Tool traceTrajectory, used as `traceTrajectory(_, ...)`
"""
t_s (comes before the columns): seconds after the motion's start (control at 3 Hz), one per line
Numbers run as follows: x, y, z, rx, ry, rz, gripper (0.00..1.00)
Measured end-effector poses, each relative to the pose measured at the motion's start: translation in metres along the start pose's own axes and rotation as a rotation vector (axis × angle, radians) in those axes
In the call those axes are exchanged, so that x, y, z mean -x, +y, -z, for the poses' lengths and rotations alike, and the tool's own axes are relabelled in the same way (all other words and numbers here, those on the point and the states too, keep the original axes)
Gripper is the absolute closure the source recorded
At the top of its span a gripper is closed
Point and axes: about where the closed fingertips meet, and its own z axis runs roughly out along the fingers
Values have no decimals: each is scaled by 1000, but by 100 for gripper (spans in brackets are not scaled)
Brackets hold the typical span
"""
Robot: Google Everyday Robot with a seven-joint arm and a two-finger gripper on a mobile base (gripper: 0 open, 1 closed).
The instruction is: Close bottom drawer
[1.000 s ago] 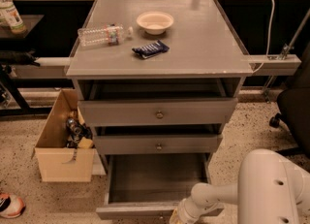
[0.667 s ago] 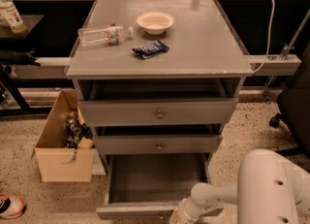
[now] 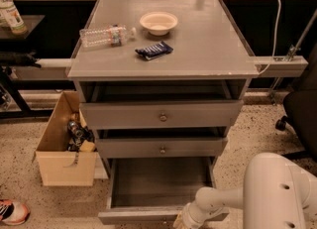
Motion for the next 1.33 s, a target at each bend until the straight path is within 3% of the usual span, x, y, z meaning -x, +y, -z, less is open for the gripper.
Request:
traceTrajectory(0.33,0,0,0,0,0,0,0)
traceTrajectory(0.67,0,0,0,0,0,0,0)
traceTrajectory(1.33,-7,-15,14,-73,19,27,46)
